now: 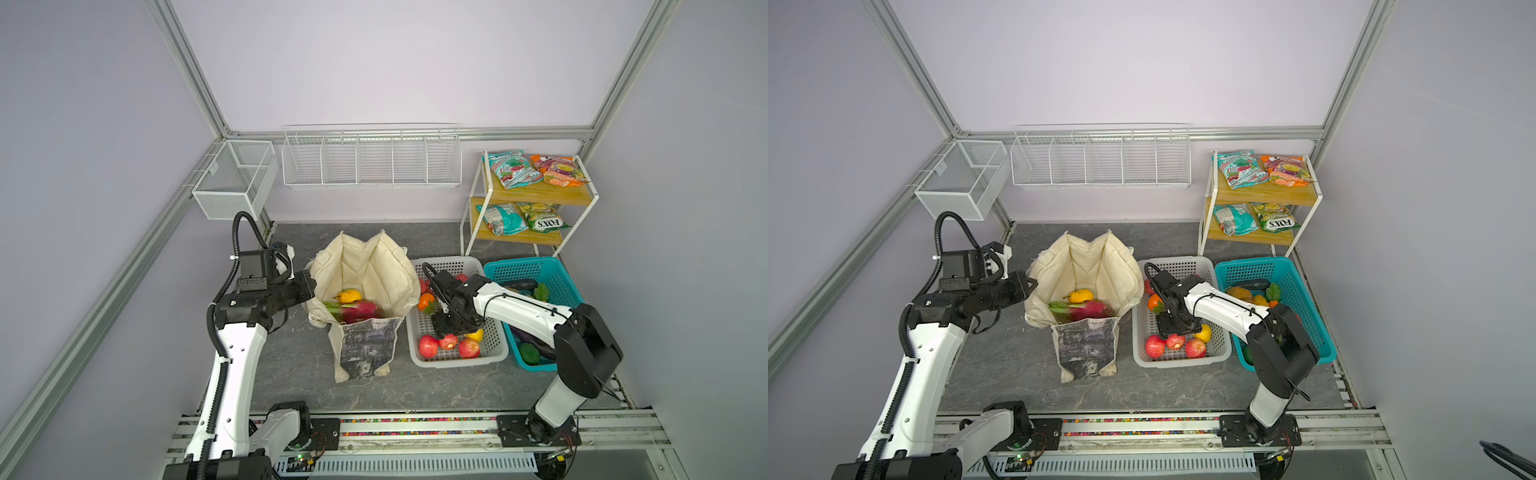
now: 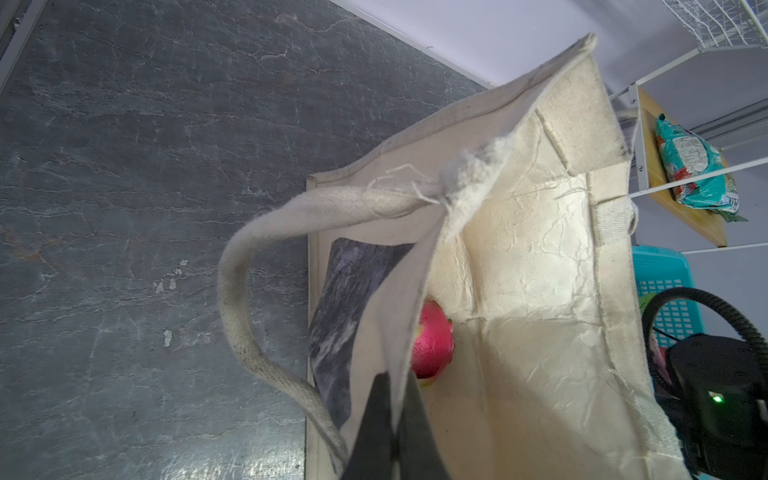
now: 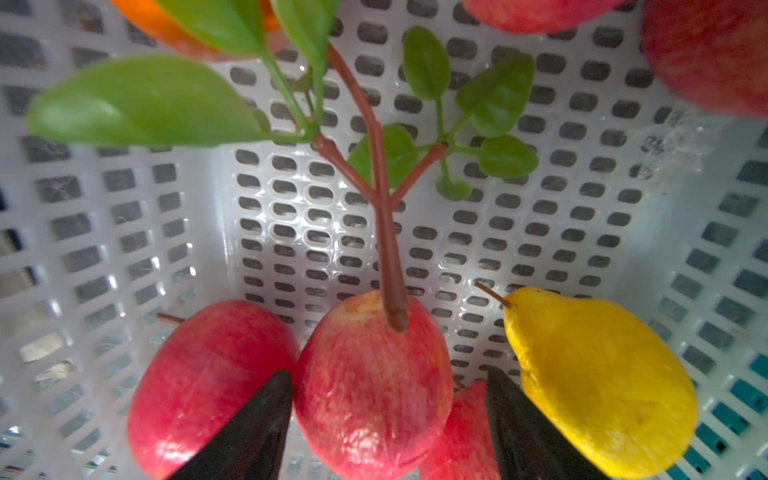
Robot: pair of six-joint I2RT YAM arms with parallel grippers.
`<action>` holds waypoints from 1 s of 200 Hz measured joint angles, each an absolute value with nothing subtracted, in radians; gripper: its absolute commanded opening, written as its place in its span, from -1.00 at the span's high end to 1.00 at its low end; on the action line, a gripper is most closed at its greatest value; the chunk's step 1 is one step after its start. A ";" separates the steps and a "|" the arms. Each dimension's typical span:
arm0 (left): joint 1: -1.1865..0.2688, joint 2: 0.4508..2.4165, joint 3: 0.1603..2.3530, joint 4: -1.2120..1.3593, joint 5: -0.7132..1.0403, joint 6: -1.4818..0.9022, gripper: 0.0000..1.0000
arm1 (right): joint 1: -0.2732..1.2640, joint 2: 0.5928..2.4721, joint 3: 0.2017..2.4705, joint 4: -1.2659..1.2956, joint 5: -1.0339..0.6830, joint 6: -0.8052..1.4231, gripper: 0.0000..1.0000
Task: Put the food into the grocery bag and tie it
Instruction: 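Lower the right gripper onto the red apple and close on it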
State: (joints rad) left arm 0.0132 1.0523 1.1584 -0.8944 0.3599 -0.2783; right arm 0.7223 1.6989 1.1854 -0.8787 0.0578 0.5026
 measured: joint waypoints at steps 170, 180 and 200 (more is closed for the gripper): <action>0.013 1.052 1.155 -0.888 0.360 -0.278 1.00 | 0.715 1.753 1.166 -0.865 0.028 0.516 -0.40; 0.013 1.052 1.155 -0.888 0.360 -0.278 1.00 | 0.715 1.753 1.166 -0.865 0.028 0.517 -0.37; 0.013 1.052 1.155 -0.888 0.360 -0.278 1.00 | 0.715 1.753 1.166 -0.865 0.028 0.517 -0.29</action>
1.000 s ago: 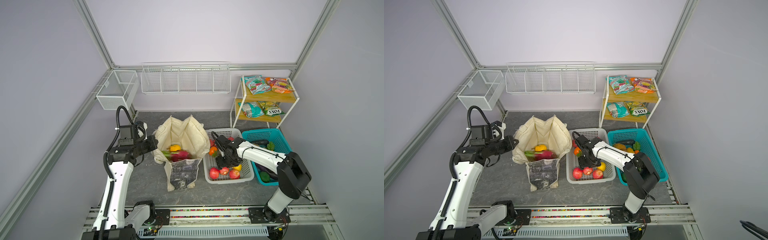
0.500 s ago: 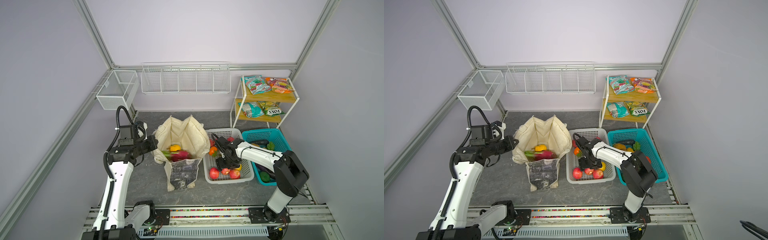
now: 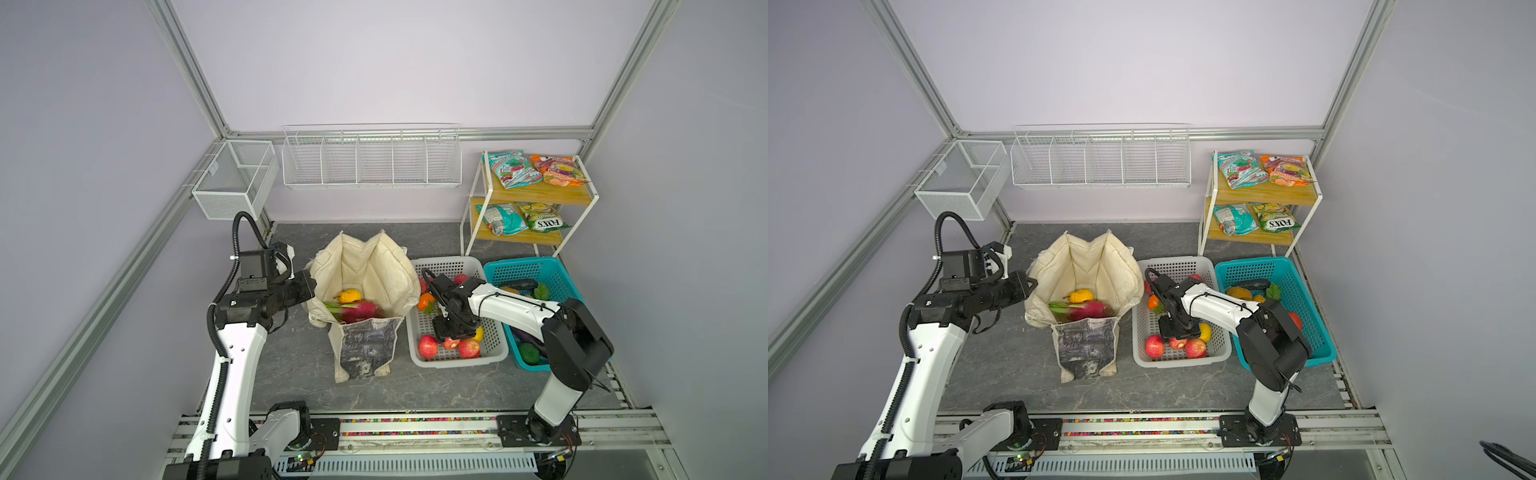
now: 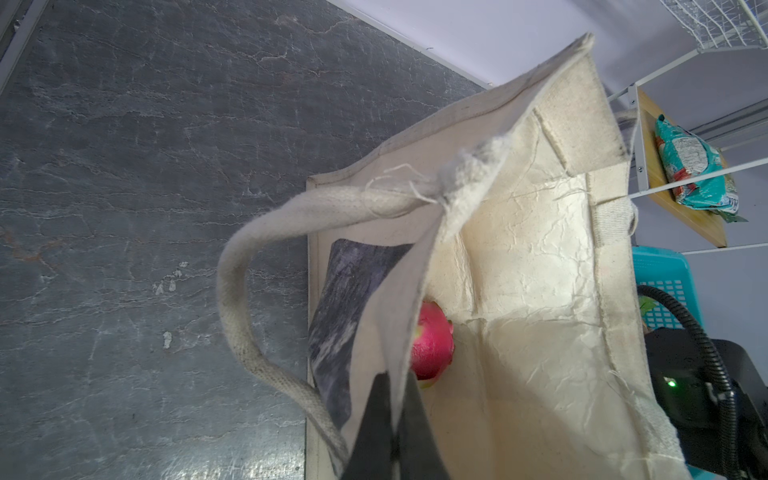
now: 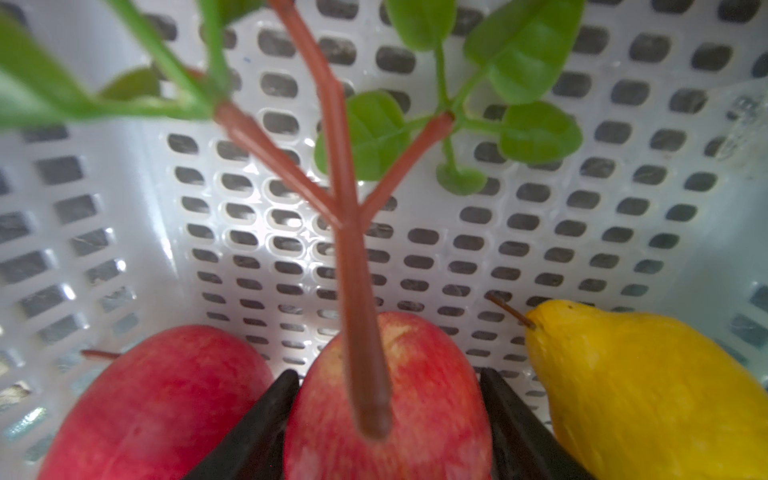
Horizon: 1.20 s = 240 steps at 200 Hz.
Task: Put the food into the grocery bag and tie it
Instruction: 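Lower the right gripper onto the red apple and close on it, then lift the red apple with the right gripper and carry it over the bag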
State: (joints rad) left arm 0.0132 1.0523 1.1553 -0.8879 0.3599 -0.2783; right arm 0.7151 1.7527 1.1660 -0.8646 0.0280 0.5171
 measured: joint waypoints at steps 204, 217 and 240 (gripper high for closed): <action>0.013 1.056 1.155 -0.888 0.361 -0.279 1.00 | 0.695 1.556 1.433 -1.063 0.119 0.516 -0.02; 0.013 1.058 1.155 -0.887 0.363 -0.279 1.00 | 0.685 1.531 1.479 -1.092 0.136 0.516 -0.01; 0.013 1.067 1.155 -0.887 0.365 -0.279 1.00 | 0.676 1.499 1.571 -1.137 0.150 0.516 0.00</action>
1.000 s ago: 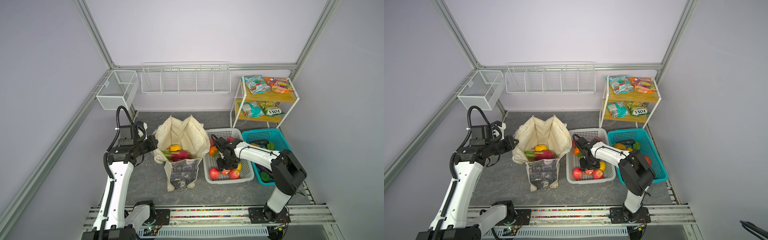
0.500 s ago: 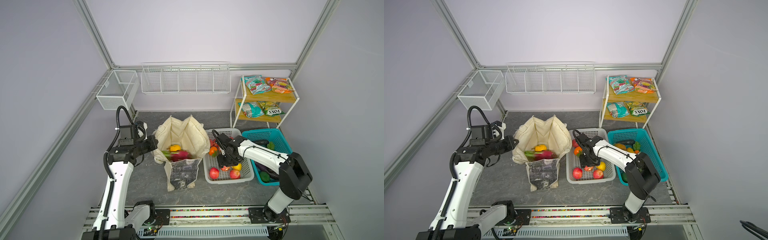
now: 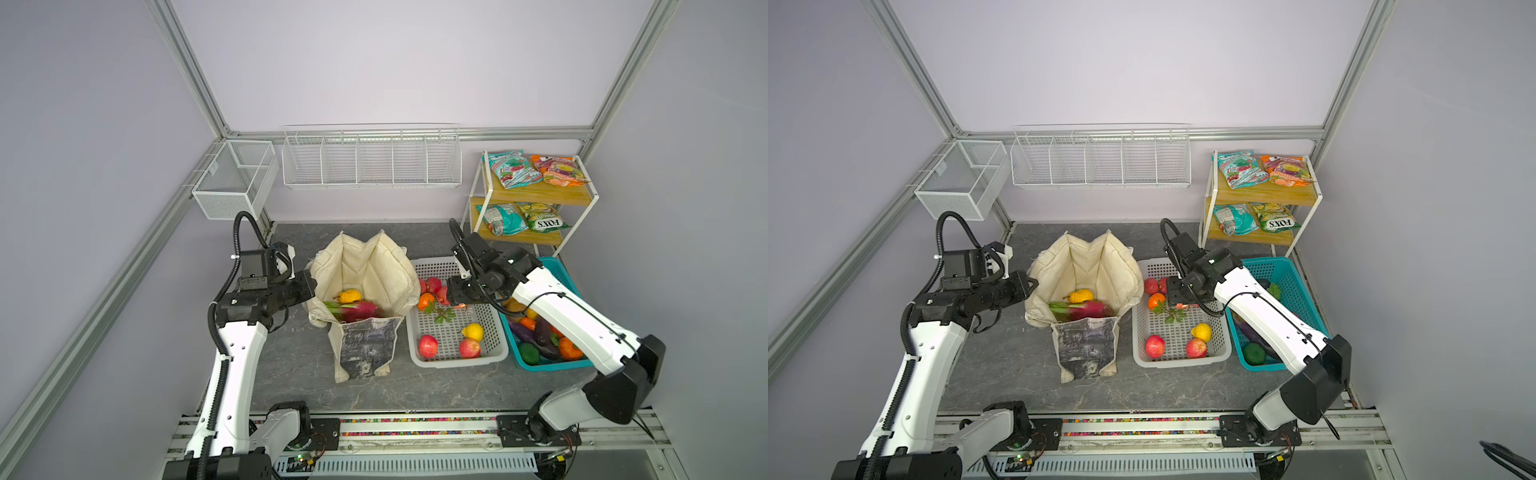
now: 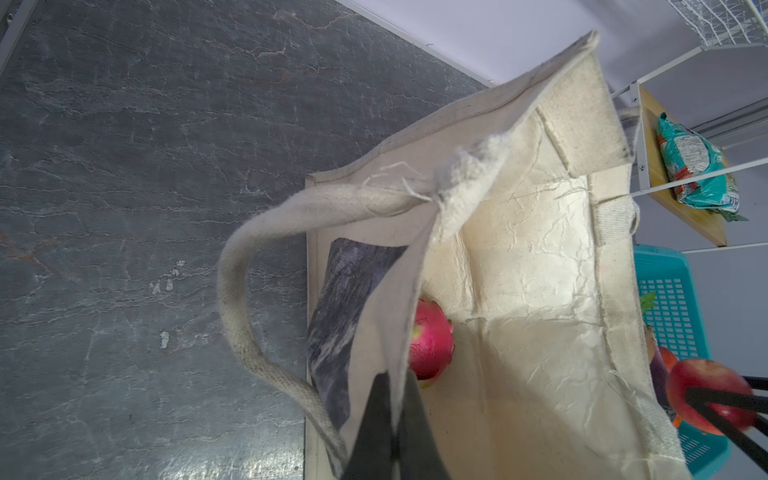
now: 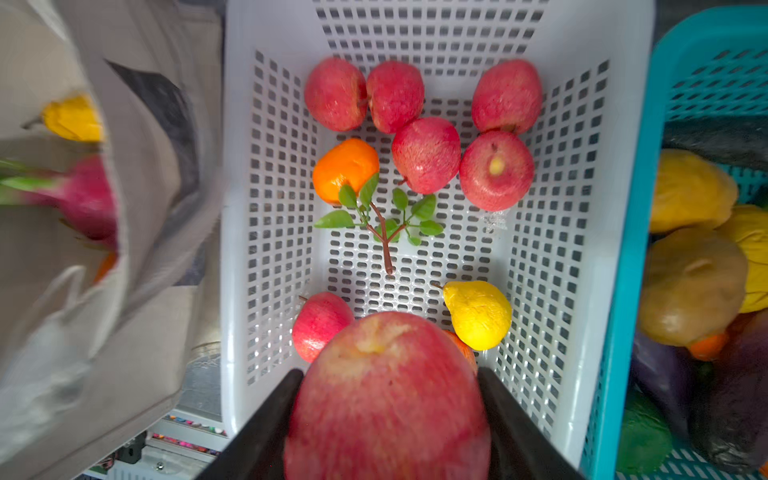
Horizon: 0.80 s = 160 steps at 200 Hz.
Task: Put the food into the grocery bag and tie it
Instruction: 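Lift the red apple with the right gripper and carry it over the bag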
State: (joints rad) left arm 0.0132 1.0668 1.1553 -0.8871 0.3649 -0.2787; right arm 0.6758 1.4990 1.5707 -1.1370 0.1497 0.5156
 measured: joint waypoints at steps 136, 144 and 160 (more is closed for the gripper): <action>0.006 1.079 1.155 -0.887 0.365 -0.279 1.00 | 0.846 1.699 2.187 -1.185 0.081 0.474 0.07; 0.006 1.079 1.155 -0.887 0.365 -0.279 1.00 | 0.869 1.744 2.236 -1.195 0.082 0.471 0.07; 0.006 1.078 1.155 -0.887 0.364 -0.279 1.00 | 0.907 1.832 2.332 -1.205 0.078 0.463 0.07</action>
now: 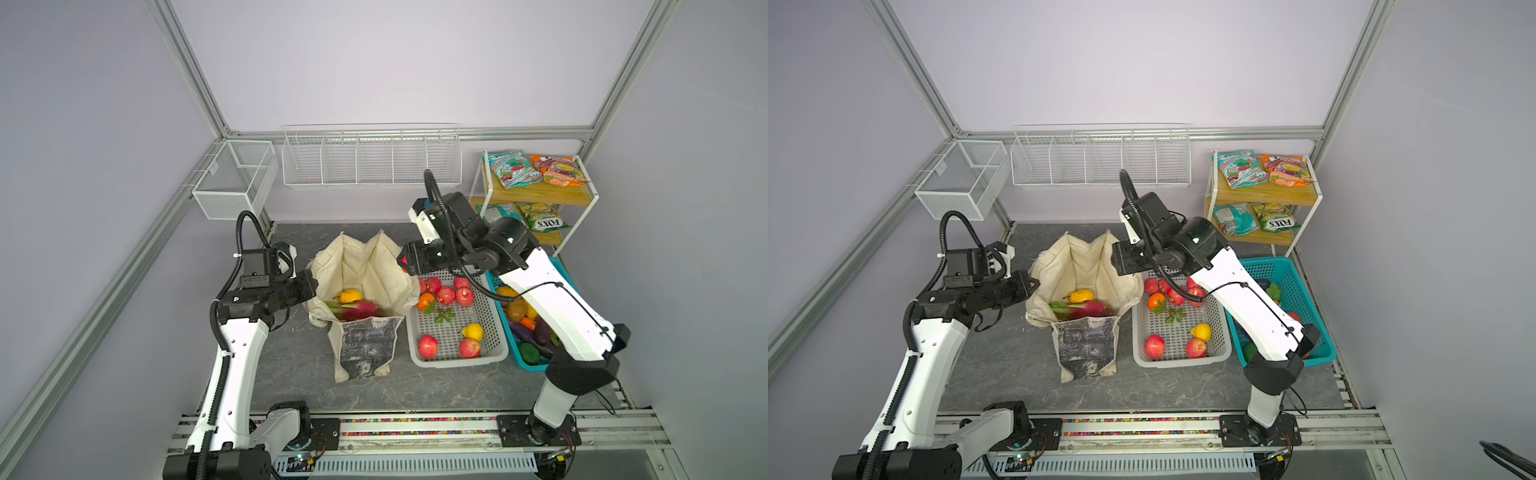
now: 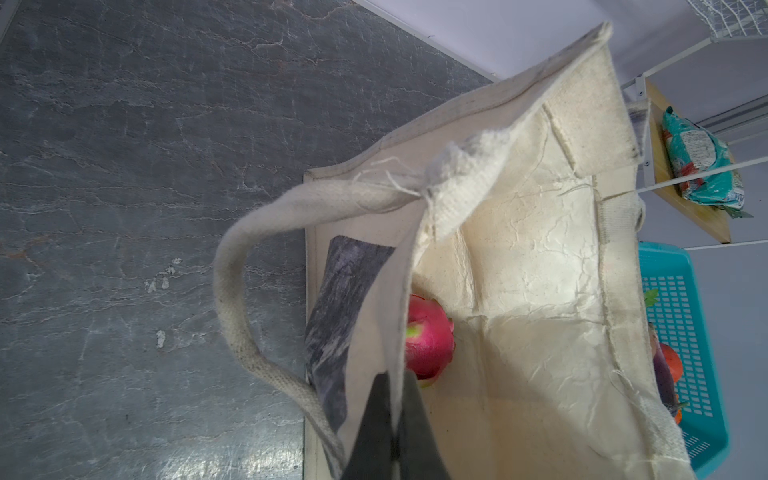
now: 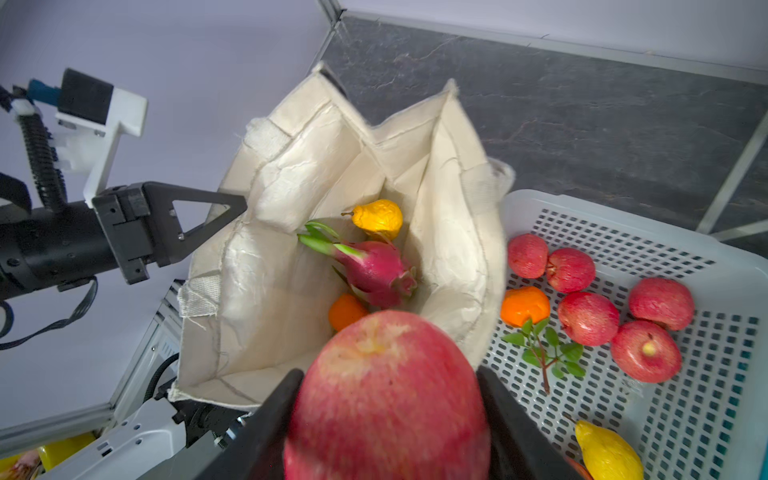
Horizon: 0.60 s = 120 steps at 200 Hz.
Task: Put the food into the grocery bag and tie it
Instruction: 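Lift the red apple with the right gripper and carry it over the bag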
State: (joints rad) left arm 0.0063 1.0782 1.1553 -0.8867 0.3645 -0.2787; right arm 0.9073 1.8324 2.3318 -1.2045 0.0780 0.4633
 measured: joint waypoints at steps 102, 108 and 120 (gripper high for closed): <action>0.006 1.072 1.155 -0.887 0.368 -0.279 1.00 | 0.999 2.197 2.517 -1.246 -0.044 0.429 0.07; 0.006 1.072 1.155 -0.887 0.368 -0.279 1.00 | 1.000 2.206 2.517 -1.246 -0.051 0.427 0.07; 0.006 1.071 1.156 -0.887 0.368 -0.279 1.00 | 1.000 2.224 2.517 -1.246 -0.065 0.422 0.07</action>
State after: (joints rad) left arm 0.0059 1.0714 1.1557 -0.8871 0.3683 -0.2787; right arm 0.9997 2.2242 2.5172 -1.2461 -0.0650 0.4225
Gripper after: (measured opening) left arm 0.047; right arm 0.615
